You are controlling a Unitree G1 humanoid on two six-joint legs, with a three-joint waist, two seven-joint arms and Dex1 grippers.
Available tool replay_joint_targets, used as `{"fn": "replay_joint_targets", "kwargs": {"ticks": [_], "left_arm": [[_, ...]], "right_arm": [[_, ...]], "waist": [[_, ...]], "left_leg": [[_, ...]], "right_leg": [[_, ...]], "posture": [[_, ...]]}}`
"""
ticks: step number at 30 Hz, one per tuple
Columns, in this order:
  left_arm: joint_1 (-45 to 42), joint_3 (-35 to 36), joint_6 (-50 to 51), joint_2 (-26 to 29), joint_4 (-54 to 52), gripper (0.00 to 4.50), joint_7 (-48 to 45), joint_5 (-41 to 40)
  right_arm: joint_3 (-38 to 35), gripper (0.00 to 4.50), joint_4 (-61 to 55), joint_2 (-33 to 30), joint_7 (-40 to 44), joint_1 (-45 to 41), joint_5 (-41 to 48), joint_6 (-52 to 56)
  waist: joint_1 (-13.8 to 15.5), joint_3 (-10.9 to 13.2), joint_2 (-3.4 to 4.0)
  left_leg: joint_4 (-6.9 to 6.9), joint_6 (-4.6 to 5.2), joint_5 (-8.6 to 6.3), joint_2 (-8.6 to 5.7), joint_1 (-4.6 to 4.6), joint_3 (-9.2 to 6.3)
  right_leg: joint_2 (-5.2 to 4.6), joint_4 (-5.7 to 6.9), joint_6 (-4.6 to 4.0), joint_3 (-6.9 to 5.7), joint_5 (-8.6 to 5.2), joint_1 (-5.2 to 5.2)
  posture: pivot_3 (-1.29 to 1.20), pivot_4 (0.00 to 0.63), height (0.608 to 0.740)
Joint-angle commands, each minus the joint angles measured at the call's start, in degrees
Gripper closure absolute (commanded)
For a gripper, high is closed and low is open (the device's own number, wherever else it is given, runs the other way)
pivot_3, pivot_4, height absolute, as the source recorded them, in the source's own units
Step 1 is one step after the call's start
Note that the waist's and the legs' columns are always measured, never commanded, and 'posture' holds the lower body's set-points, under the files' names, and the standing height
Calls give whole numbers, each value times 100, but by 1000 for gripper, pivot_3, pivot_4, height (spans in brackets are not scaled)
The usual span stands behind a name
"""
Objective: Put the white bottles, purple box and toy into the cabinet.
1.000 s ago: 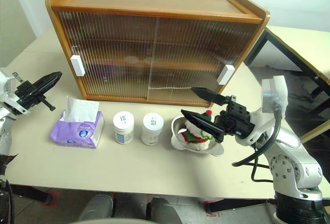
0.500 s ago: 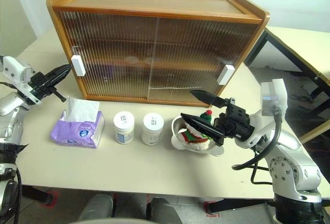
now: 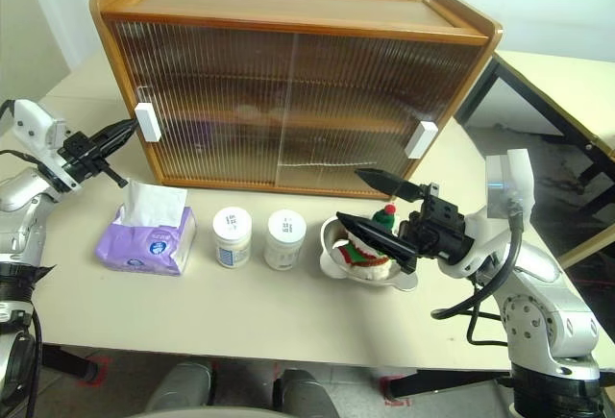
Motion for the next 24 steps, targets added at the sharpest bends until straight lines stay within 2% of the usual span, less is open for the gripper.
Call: {"fn": "replay_joint_targets", "kwargs": {"ticks": [1, 13, 24], "left_arm": [[-97, -159, 55, -123, -124, 4481, 10, 61], [-312, -352, -52, -267, 91, 4481, -146, 104], [86, 92, -115, -62, -190, 4481, -37, -104]], "right_arm": [[43, 0, -103, 24, -47, 38, -30, -24], [1, 0, -224, 17, -137, 139, -41, -39], [0, 0, -249, 11, -149, 174, -4, -53]], "waist": [[-2, -2, 0], [-50, -18, 13], [-129, -27, 24]], "left_leg": [[3, 0, 0, 0, -1, 0], [33, 6, 0, -1, 2, -1], [39, 10, -2, -1, 1, 0]], "right_leg": [[0, 0, 1, 0, 1, 1], [0, 1, 22, -5, 6, 17], [1, 1, 29, -5, 4, 18]], "posture": [[181, 7, 740], [159, 0, 740], [168, 3, 740]]}}
